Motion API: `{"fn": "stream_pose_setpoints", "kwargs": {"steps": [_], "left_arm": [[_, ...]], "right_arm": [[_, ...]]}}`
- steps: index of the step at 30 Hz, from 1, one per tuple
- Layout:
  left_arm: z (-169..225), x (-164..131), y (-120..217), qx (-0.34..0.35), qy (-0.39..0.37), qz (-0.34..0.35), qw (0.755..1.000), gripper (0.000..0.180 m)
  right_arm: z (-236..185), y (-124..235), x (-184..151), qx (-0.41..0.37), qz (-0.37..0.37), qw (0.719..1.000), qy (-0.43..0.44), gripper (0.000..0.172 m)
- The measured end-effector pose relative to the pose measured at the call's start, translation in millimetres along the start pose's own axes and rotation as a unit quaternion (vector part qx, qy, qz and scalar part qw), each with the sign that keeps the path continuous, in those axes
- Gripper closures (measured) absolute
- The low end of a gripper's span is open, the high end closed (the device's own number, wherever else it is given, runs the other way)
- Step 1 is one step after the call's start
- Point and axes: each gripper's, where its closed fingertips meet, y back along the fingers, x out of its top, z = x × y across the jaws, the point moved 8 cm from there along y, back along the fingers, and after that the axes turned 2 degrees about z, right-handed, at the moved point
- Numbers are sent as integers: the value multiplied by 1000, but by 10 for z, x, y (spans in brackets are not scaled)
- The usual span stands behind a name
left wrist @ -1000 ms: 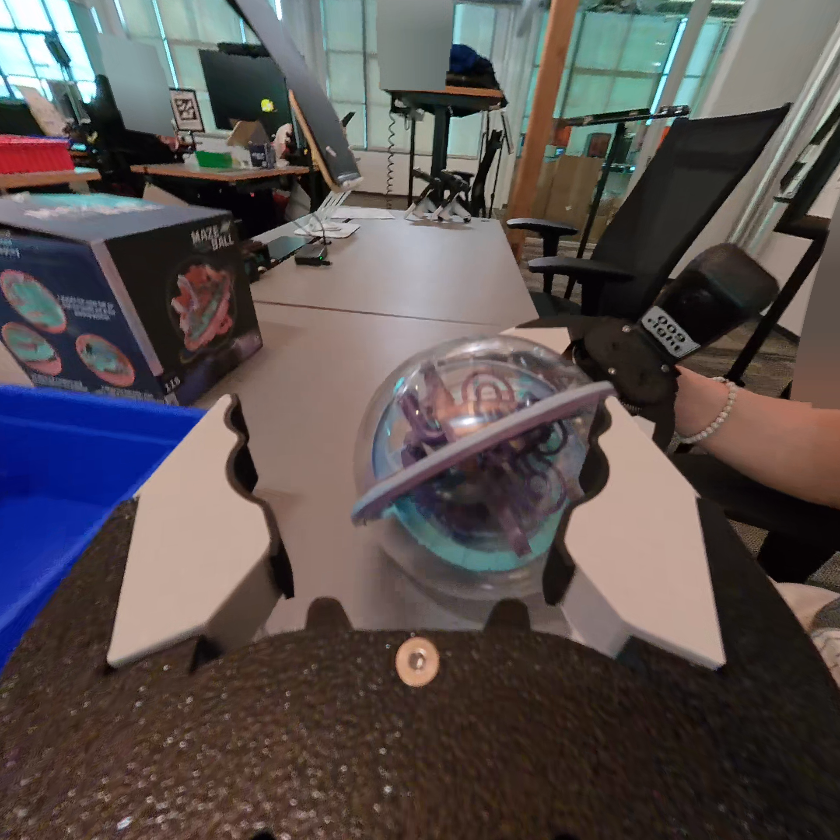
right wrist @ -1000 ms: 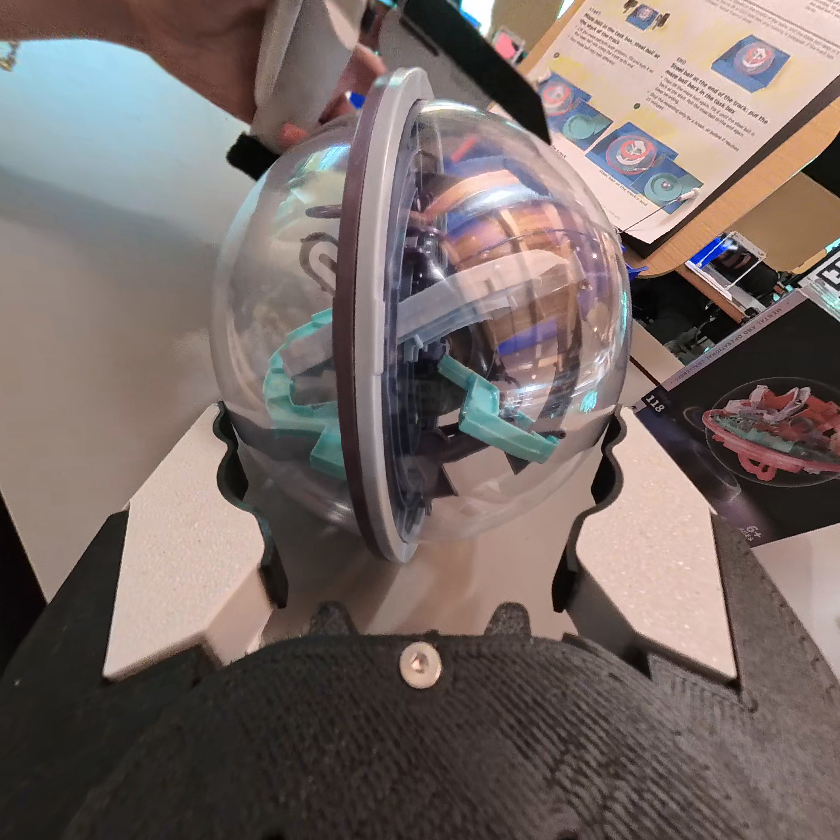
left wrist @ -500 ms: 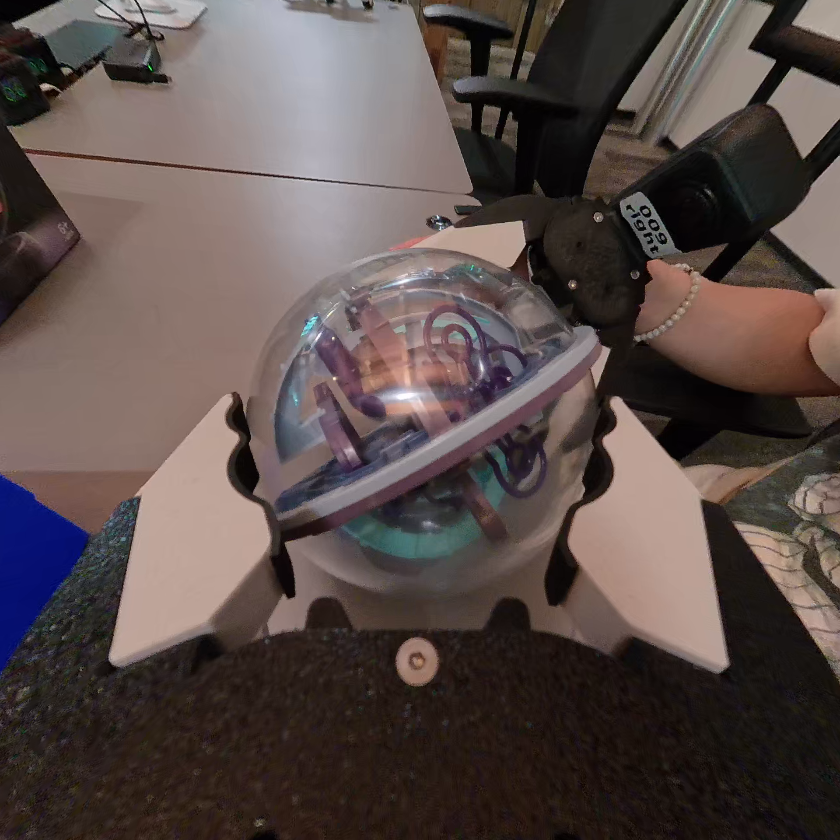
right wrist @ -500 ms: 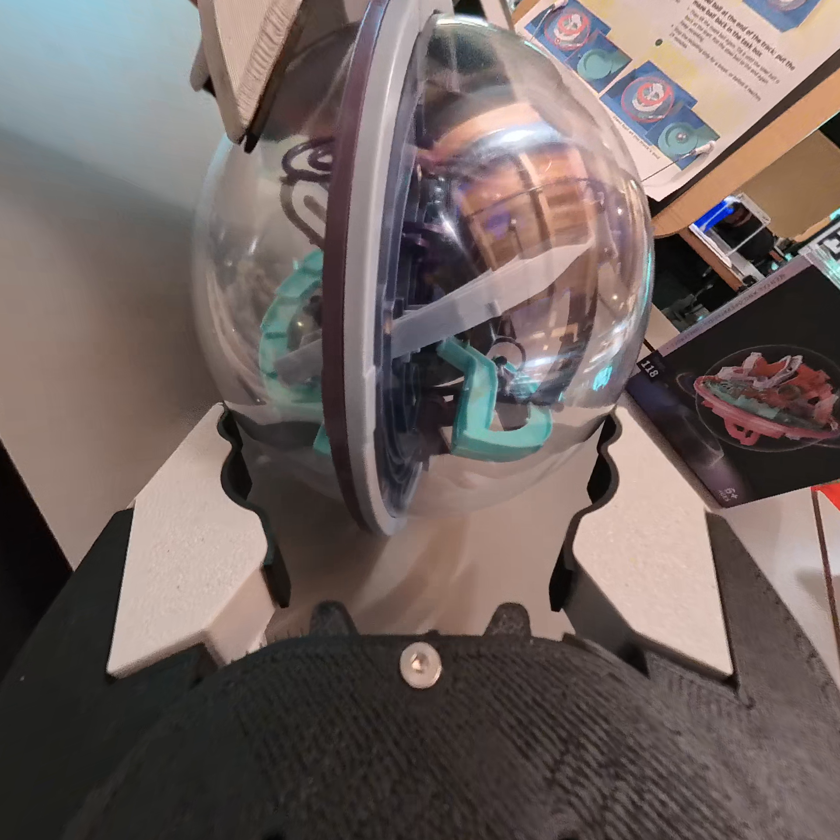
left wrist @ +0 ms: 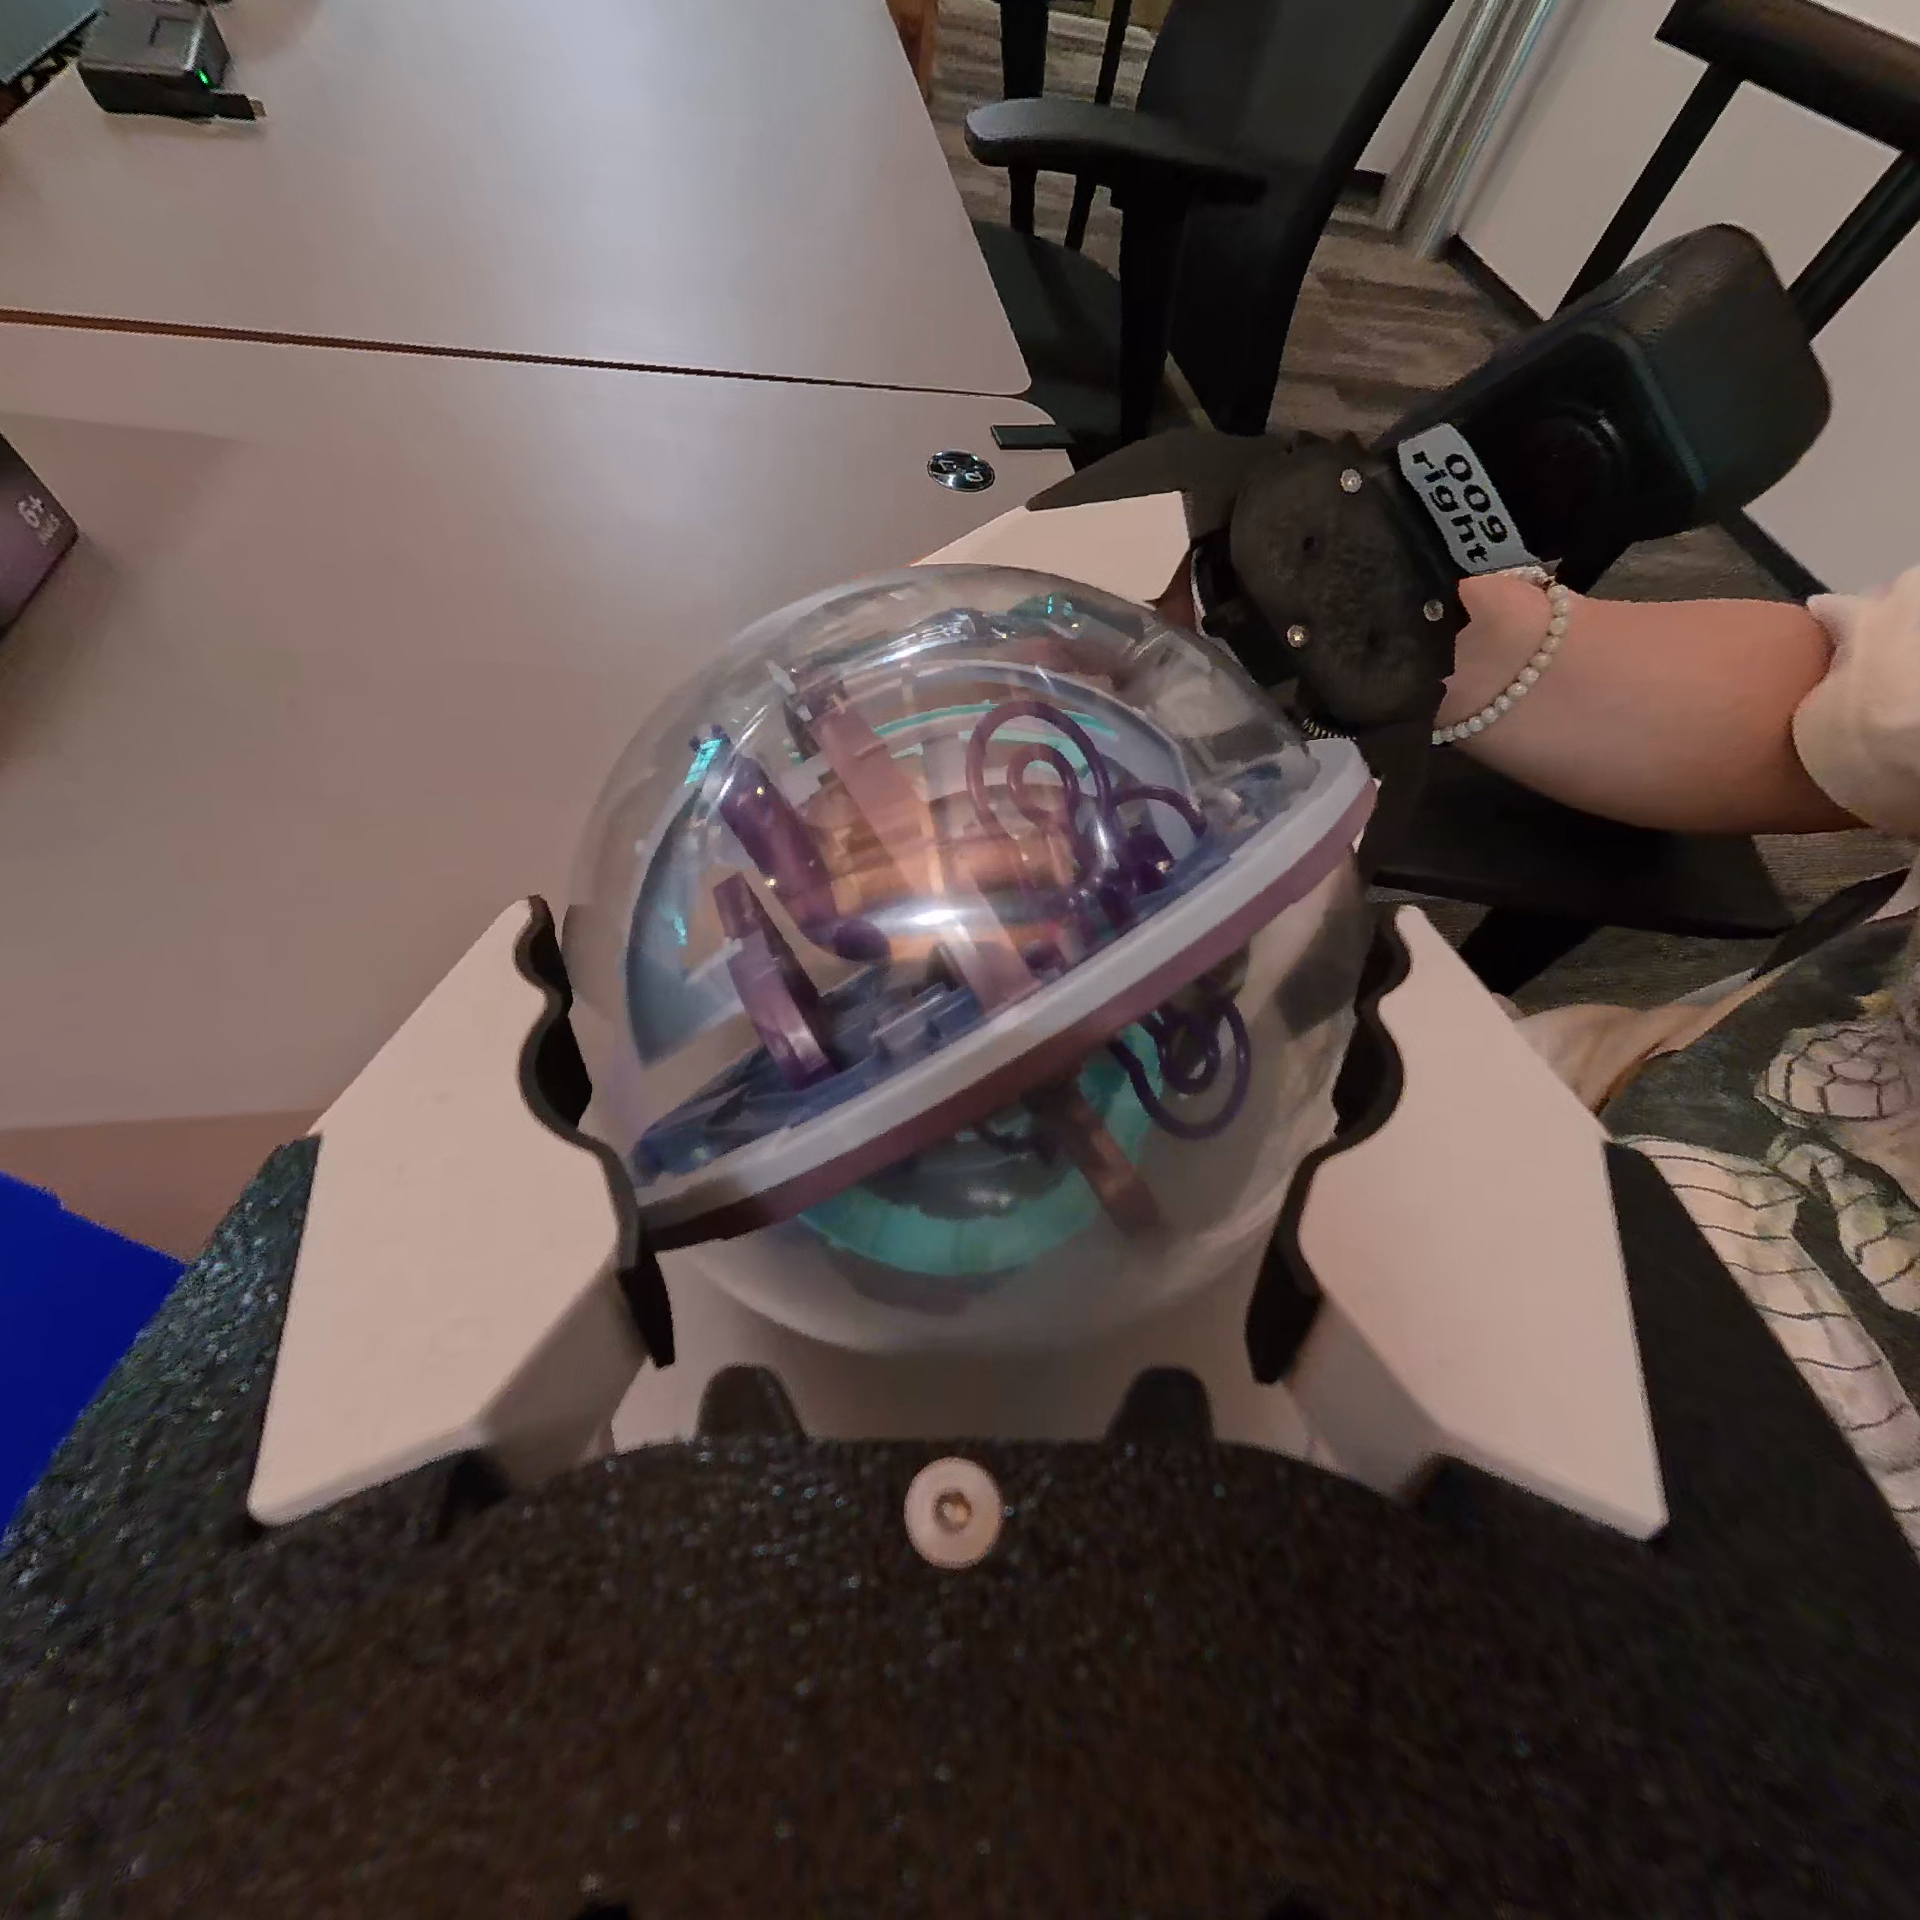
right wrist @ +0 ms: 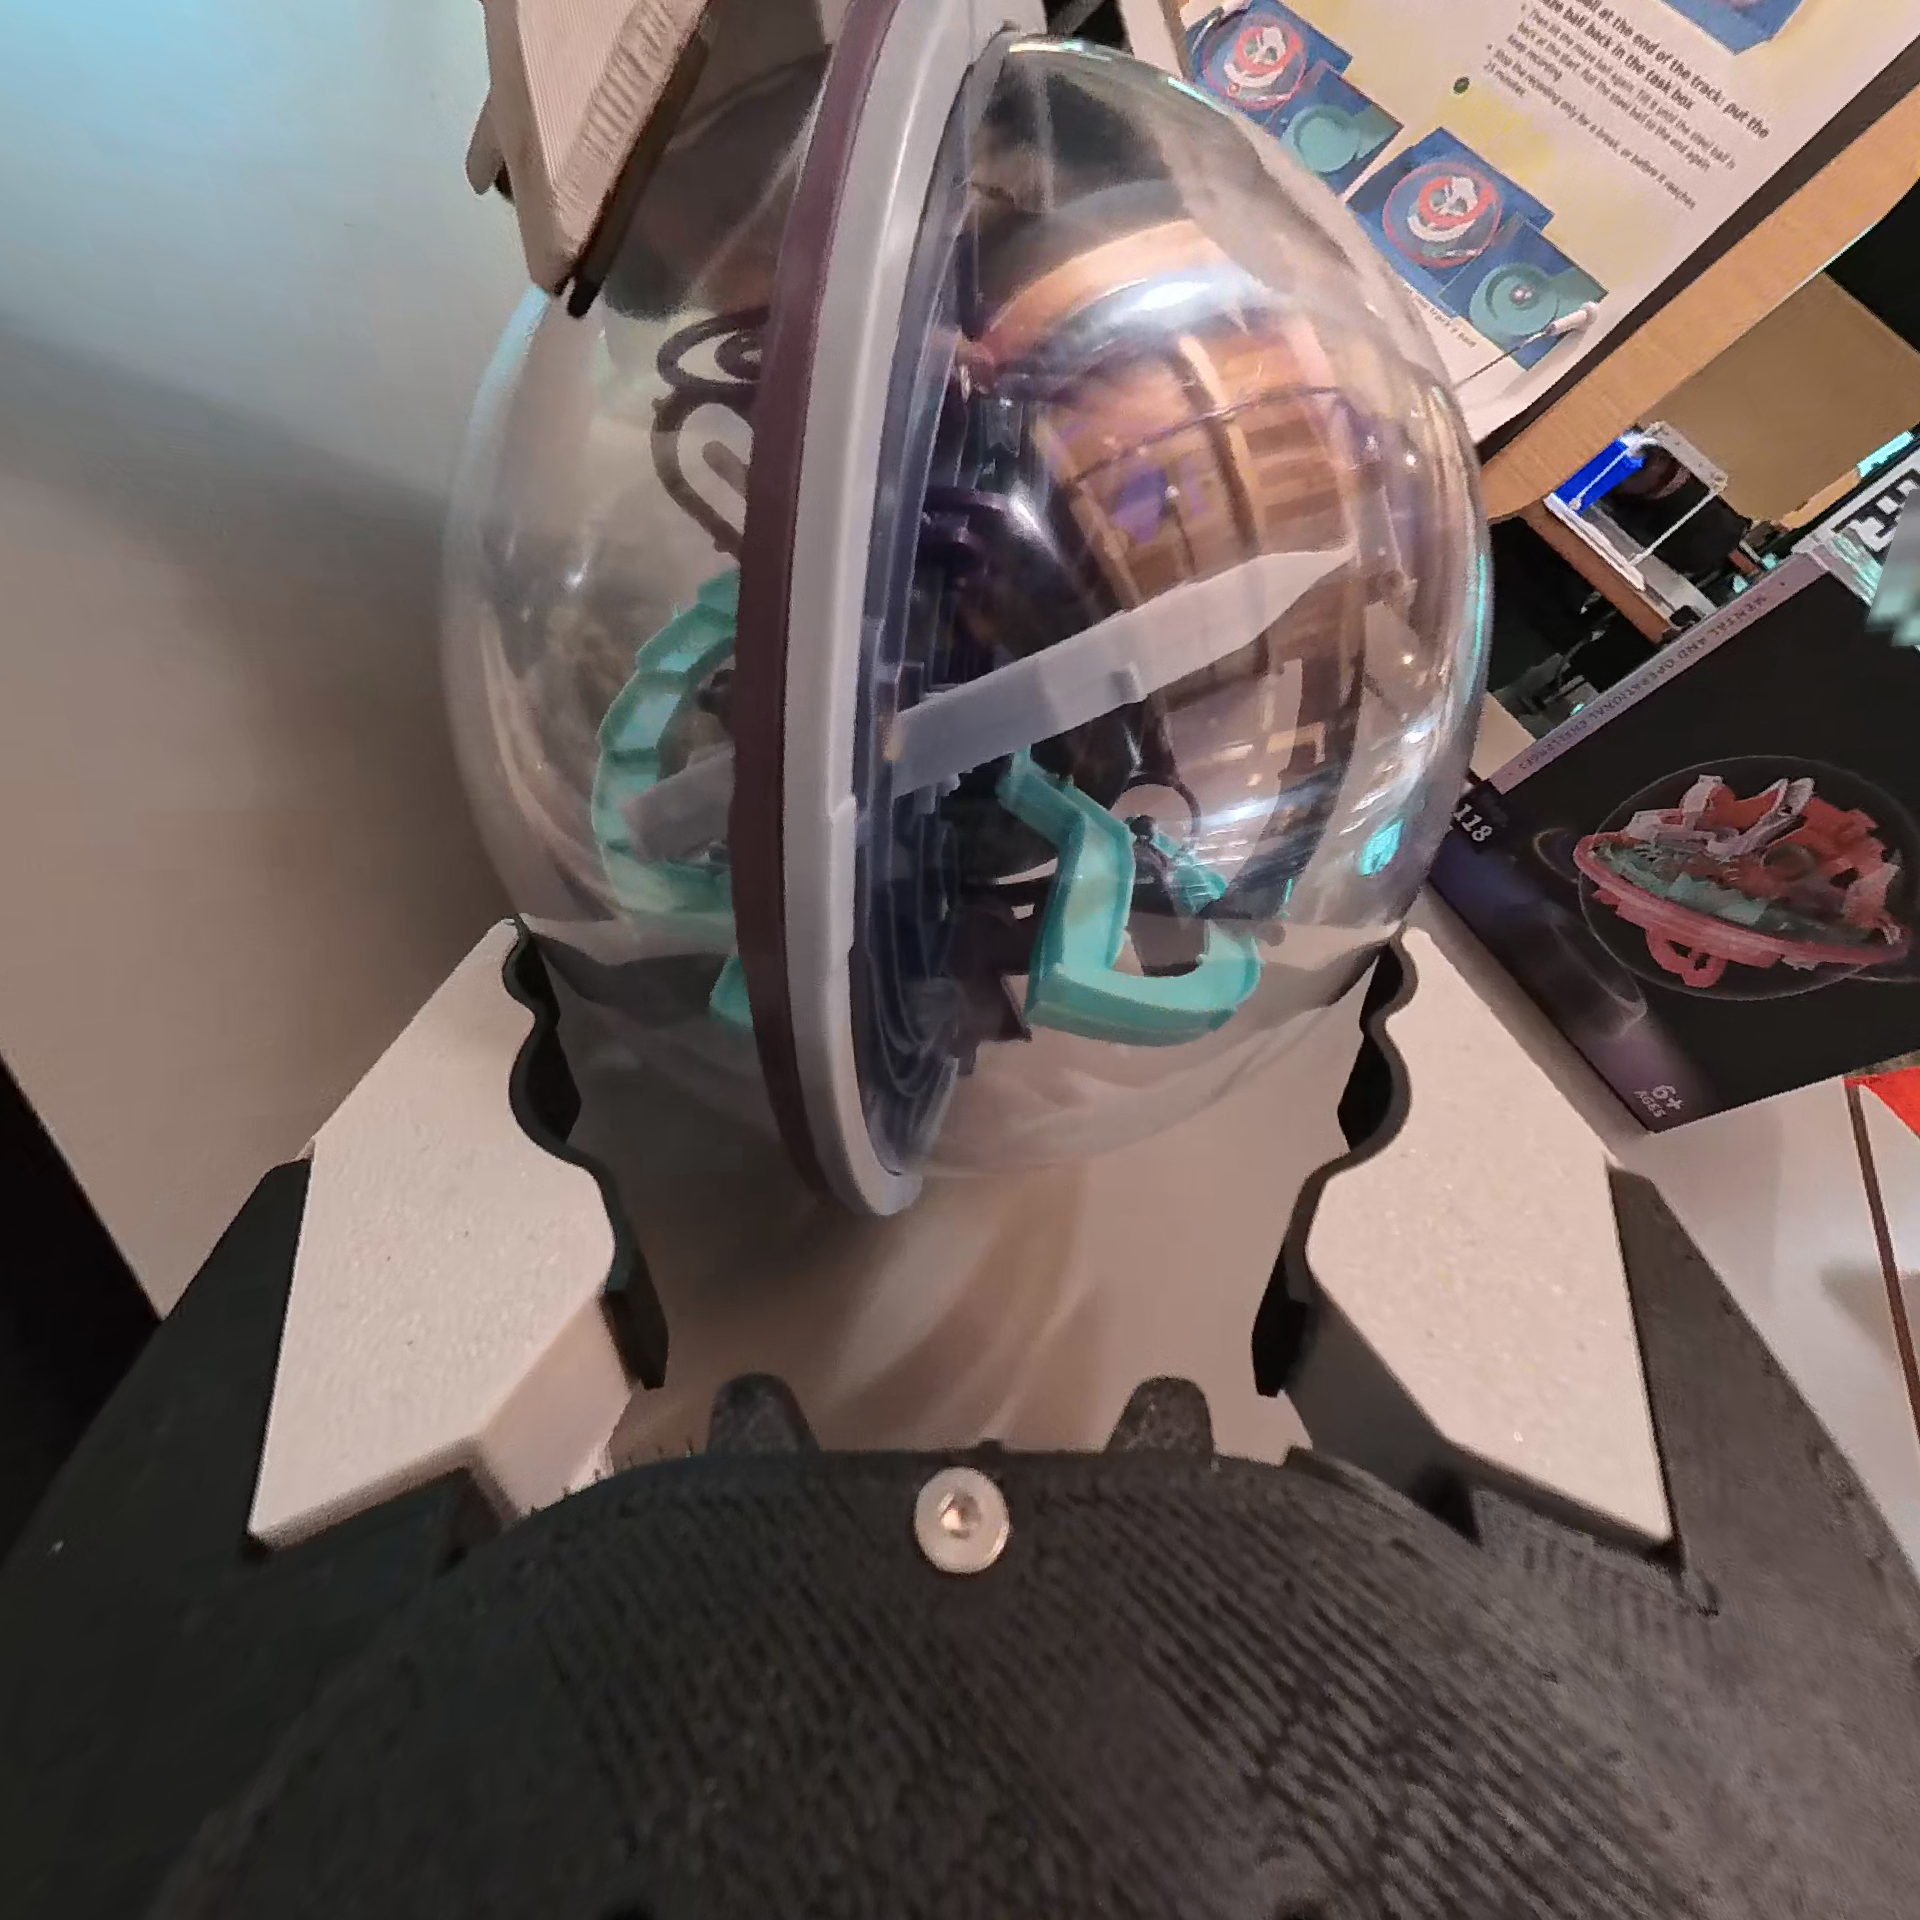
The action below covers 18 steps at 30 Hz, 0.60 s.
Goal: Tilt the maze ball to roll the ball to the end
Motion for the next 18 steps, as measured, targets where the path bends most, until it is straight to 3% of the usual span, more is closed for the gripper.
{"fn": "stream_pose_setpoints", "kwargs": {"steps": [12,18], "left_arm": [[-46,68,-68,-39,-25,-32,998,37],[-11,96,-112,-56,-56,-48,996,37]], "right_arm": [[-20,81,-38,-29,-54,998,23,32],[-8,92,-40,-20,-64,997,45,27]]}}
